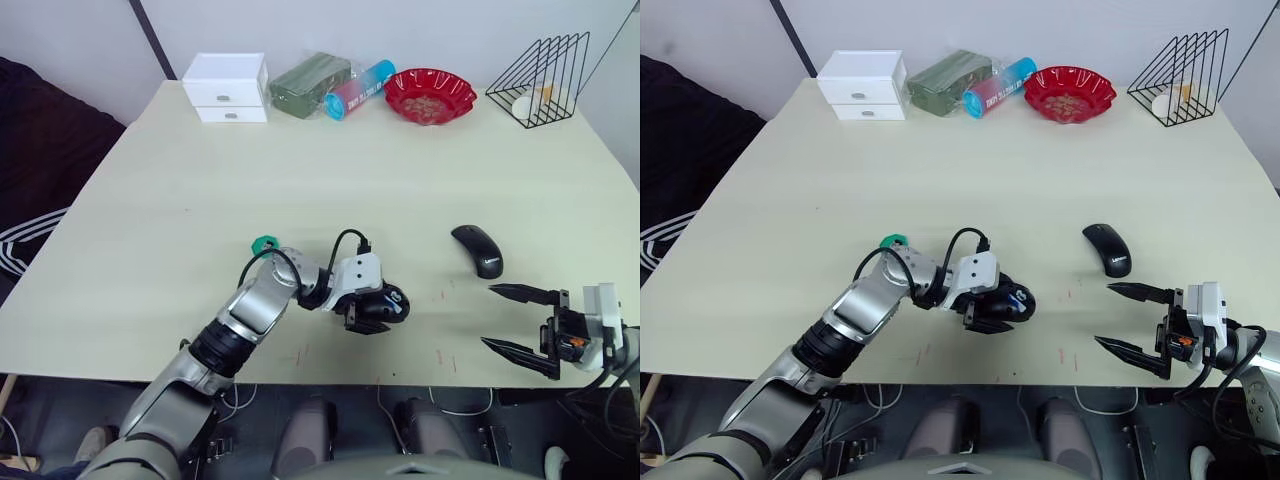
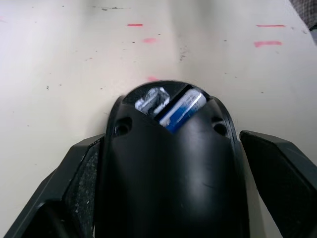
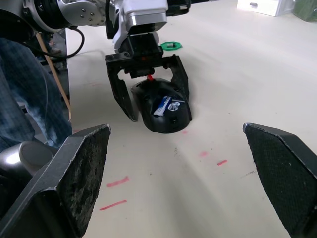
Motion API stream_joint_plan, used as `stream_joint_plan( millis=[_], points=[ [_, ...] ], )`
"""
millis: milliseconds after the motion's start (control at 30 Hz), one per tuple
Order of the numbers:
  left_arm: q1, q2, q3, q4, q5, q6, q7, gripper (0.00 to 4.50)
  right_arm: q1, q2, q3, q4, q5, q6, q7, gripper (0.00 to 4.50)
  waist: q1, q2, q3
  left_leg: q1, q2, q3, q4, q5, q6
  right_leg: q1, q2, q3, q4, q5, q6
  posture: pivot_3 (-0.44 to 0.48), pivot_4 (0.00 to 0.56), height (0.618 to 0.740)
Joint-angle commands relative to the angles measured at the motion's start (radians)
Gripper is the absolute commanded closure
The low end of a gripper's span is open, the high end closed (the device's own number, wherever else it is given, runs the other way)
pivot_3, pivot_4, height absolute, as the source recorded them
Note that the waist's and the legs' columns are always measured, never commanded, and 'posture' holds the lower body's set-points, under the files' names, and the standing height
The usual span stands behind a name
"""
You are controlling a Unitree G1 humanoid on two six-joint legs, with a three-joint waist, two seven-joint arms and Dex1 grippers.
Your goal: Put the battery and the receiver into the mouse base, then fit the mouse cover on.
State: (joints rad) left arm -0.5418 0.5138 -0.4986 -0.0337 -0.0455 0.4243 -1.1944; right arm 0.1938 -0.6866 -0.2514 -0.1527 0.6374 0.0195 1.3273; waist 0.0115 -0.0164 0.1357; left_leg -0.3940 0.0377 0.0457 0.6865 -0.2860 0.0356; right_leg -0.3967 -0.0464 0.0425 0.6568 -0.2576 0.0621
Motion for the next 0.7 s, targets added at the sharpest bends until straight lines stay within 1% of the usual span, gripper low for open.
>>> stream_joint_plan(
  millis=[33, 133, 233, 333, 467, 533, 700],
  points=[
    [-0.011, 0.020, 0.051, -0.028, -0.039, -0.012, -0.020, 0.14, -0.005, 0.000, -0.015, -0.027, 0.022, -0.012, 0.020, 0.00, 0.000, 0.001, 0.001, 0.000, 0.000, 0.000, 0.000, 0.000, 0.000, 0.000, 0.000, 0.000, 0.000, 0.000, 0.000, 0.000, 0.150, 0.740],
    [-0.014, 0.043, 0.110, -0.067, -0.106, -0.005, -0.054, 0.14, -0.011, 0.002, -0.012, -0.029, 0.022, -0.008, 0.020, 0.00, 0.000, 0.002, 0.003, 0.000, 0.000, 0.000, 0.000, 0.000, 0.000, 0.000, 0.000, 0.000, 0.000, 0.000, 0.000, 0.000, 0.150, 0.740],
    [0.009, 0.078, 0.173, -0.138, -0.199, 0.058, -0.087, 0.14, -0.012, 0.003, -0.013, -0.032, 0.026, -0.003, 0.021, 0.00, 0.001, 0.002, 0.009, -0.001, 0.000, 0.000, 0.000, 0.000, 0.000, 0.000, 0.000, 0.000, 0.000, 0.000, 0.001, 0.000, 0.150, 0.740],
    [0.037, 0.103, 0.232, -0.187, -0.258, 0.098, -0.074, 0.14, -0.018, 0.004, -0.015, -0.034, 0.027, -0.003, 0.018, 0.00, -0.001, 0.003, 0.010, -0.001, 0.000, 0.000, 0.000, 0.000, 0.000, -0.001, 0.000, 0.000, 0.000, 0.001, 0.001, 0.000, 0.150, 0.740],
    [0.066, 0.105, 0.351, -0.210, -0.318, 0.127, 0.011, 0.14, -0.034, 0.019, -0.018, -0.032, 0.021, -0.017, -0.001, 0.00, 0.001, 0.002, 0.012, -0.001, 0.000, -0.001, 0.000, 0.000, 0.000, -0.001, 0.000, -0.001, 0.001, 0.001, 0.001, 0.000, 0.150, 0.740],
    [0.073, 0.104, 0.380, -0.215, -0.337, 0.142, 0.041, 0.14, -0.037, 0.023, -0.016, -0.031, 0.015, -0.023, -0.004, 0.00, 0.002, 0.002, 0.012, -0.001, 0.000, -0.001, 0.000, 0.000, 0.000, -0.001, 0.000, -0.001, 0.001, 0.001, 0.001, 0.000, 0.150, 0.740],
    [0.201, 0.119, 0.548, -0.260, -0.363, 0.155, 0.182, 0.14, -0.049, 0.044, -0.017, -0.029, 0.009, -0.029, -0.034, 0.00, -0.007, 0.002, 0.013, -0.001, 0.001, 0.000, 0.000, 0.000, 0.000, -0.001, 0.000, 0.000, 0.000, 0.001, 0.001, 0.000, 0.150, 0.740]
  ],
)
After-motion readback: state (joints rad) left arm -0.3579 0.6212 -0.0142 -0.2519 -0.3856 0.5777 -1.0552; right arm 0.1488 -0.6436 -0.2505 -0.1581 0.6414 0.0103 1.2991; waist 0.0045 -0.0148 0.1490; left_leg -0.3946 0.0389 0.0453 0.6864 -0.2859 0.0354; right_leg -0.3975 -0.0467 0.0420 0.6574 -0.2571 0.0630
